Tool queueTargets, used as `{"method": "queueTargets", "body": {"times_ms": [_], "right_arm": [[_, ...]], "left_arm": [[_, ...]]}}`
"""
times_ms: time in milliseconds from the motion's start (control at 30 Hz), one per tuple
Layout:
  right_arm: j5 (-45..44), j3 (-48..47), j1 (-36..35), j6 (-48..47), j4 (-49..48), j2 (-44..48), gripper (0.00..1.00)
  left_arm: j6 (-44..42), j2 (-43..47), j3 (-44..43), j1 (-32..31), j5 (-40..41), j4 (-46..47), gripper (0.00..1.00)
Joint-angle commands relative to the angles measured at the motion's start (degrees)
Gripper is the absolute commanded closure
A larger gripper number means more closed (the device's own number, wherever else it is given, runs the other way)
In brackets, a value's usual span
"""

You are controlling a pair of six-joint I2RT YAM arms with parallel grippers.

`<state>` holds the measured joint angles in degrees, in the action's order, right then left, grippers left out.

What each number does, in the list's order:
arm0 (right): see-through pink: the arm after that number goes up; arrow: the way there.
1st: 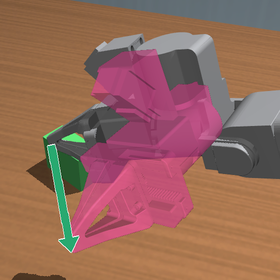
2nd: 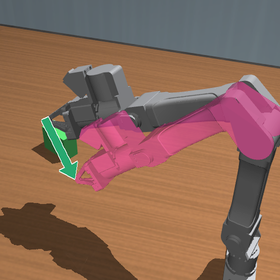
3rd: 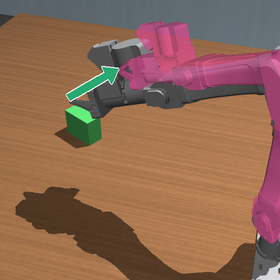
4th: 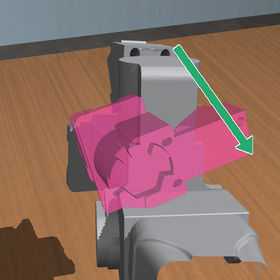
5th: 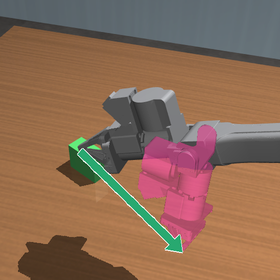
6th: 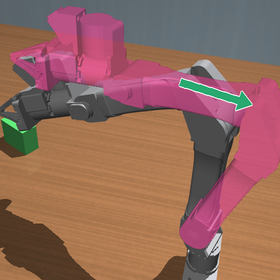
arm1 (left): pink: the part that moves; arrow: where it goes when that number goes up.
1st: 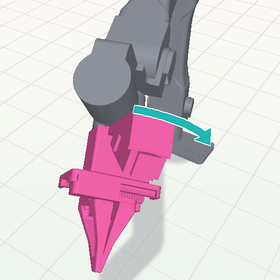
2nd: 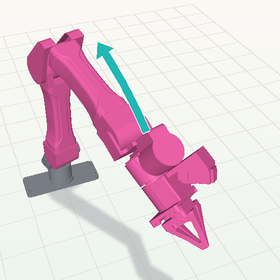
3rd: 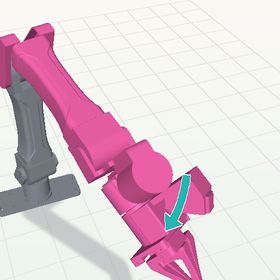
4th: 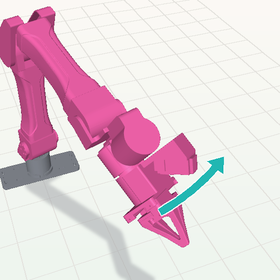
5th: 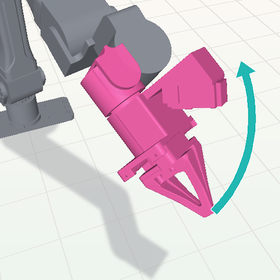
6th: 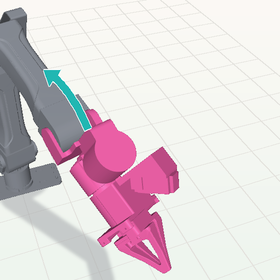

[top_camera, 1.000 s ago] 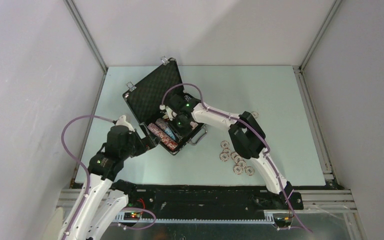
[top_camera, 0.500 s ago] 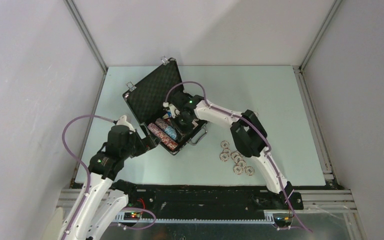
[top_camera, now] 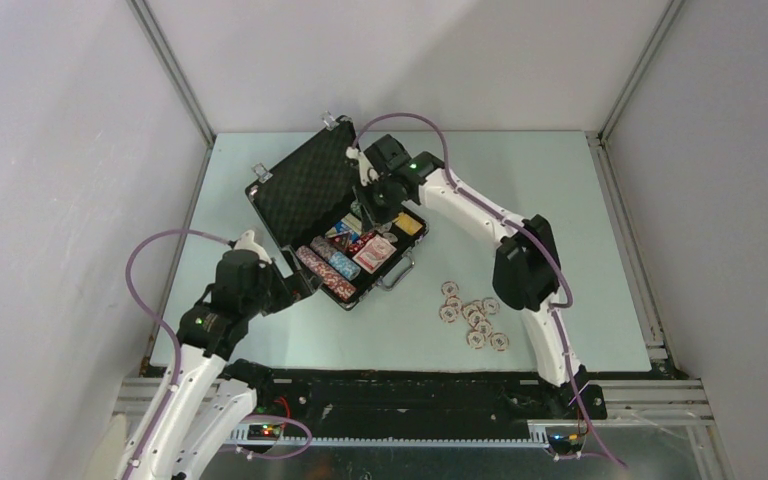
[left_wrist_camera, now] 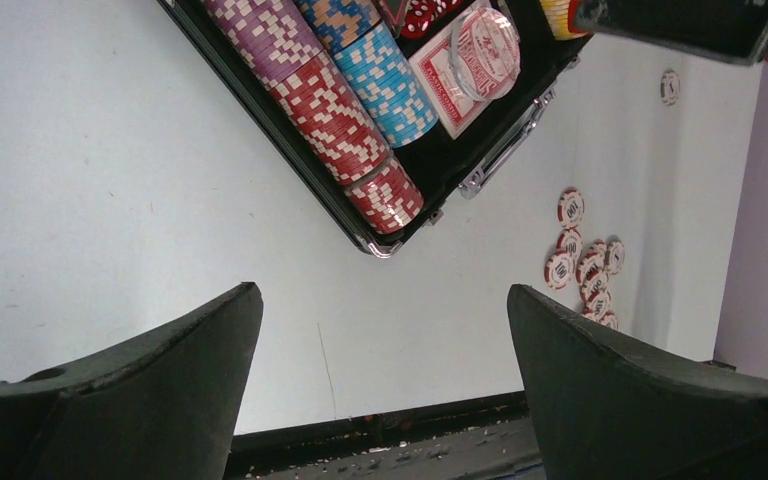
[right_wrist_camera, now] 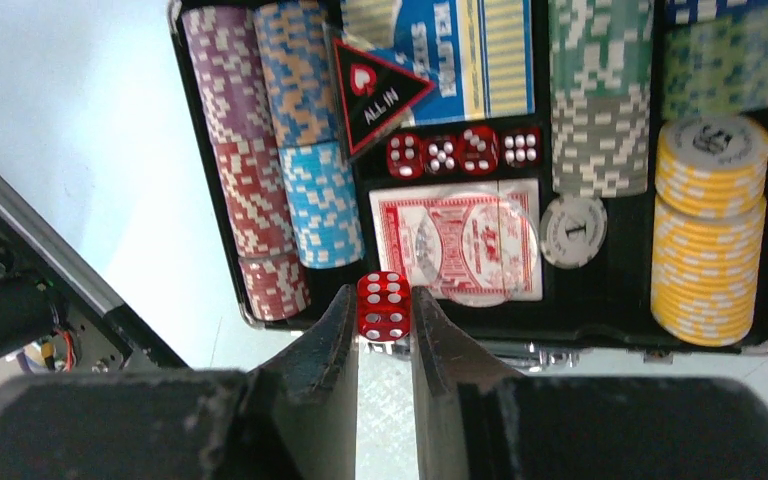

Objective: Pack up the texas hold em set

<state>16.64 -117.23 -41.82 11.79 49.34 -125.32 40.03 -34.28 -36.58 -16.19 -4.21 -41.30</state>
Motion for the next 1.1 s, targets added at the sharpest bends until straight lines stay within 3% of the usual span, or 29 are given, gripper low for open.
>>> {"method": "queueTargets", "body": {"times_ms": [0, 333, 1067], "right_arm": [[-3.7, -5.3, -1.8, -0.3, -2.5, -3.0, 0.93], [-11.4, -4.3, -6.3, 0.2, -8.3, -5.9, 0.93], [-15.0, -0.4, -8.6, 0.4, -13.5, -10.2, 0.91]], "left_arm": [[-1.2, -0.4, -3.1, -0.2, -1.6, 0.7, 0.00], [-2.0, -0.2, -3.6, -0.2, -2.0, 1.1, 0.00], [-1.9, -2.2, -2.9, -0.2, -3.2, 1.0, 0.00]]}}
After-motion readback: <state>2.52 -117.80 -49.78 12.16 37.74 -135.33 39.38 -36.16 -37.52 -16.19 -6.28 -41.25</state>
